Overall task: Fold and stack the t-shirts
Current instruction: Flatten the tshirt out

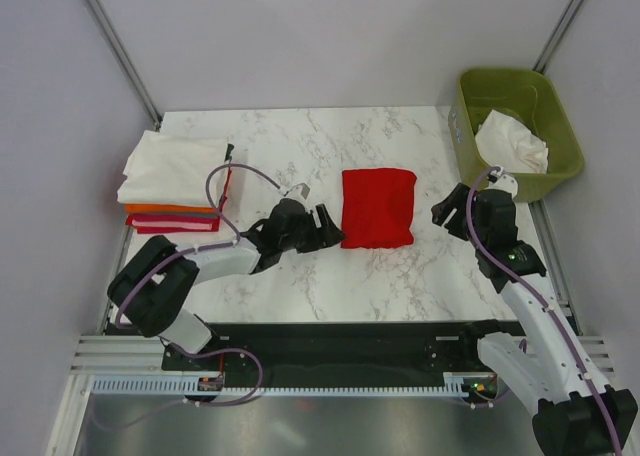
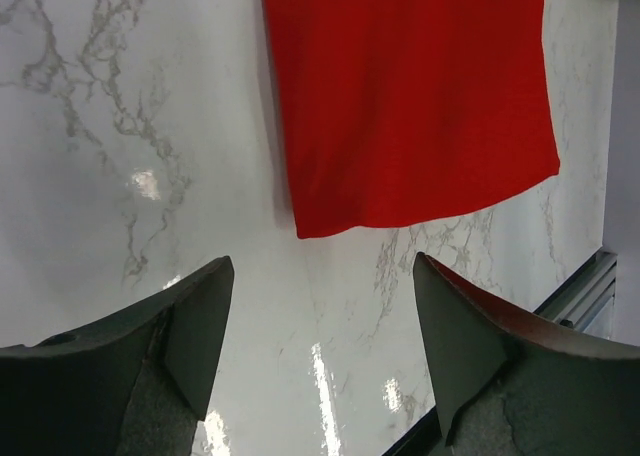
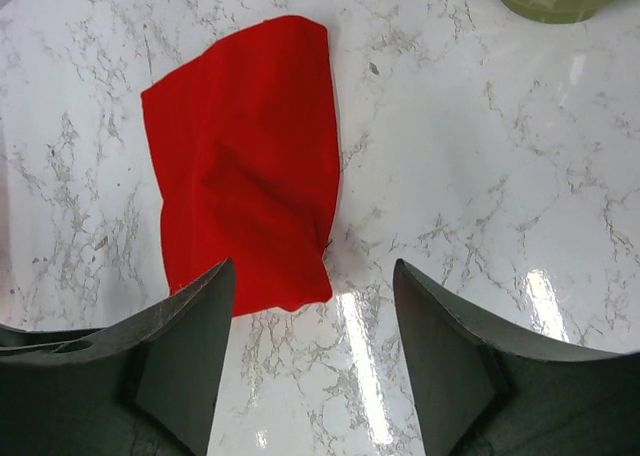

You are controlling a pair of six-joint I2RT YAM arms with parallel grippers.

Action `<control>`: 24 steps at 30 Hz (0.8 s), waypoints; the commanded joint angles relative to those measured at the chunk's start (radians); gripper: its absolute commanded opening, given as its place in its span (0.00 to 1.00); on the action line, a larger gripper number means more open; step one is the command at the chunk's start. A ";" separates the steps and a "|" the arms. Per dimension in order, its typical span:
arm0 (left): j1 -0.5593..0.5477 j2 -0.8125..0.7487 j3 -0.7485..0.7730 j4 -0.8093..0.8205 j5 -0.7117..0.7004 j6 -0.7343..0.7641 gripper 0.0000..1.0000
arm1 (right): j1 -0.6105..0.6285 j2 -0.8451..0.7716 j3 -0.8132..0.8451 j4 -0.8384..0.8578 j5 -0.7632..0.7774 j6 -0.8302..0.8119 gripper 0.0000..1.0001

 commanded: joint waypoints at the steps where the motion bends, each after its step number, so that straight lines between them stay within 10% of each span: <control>1: -0.033 0.070 0.088 0.035 -0.029 -0.072 0.78 | 0.002 -0.016 -0.019 0.046 0.004 -0.016 0.71; 12: -0.076 0.265 0.193 0.027 -0.059 -0.138 0.61 | 0.000 -0.019 -0.020 0.054 -0.007 -0.022 0.71; 19: -0.093 0.244 0.217 0.053 -0.072 -0.069 0.04 | 0.002 -0.025 -0.022 0.052 -0.004 -0.027 0.71; 24: -0.096 0.115 0.285 -0.156 -0.203 0.042 0.02 | 0.002 -0.023 -0.016 0.054 -0.005 -0.024 0.72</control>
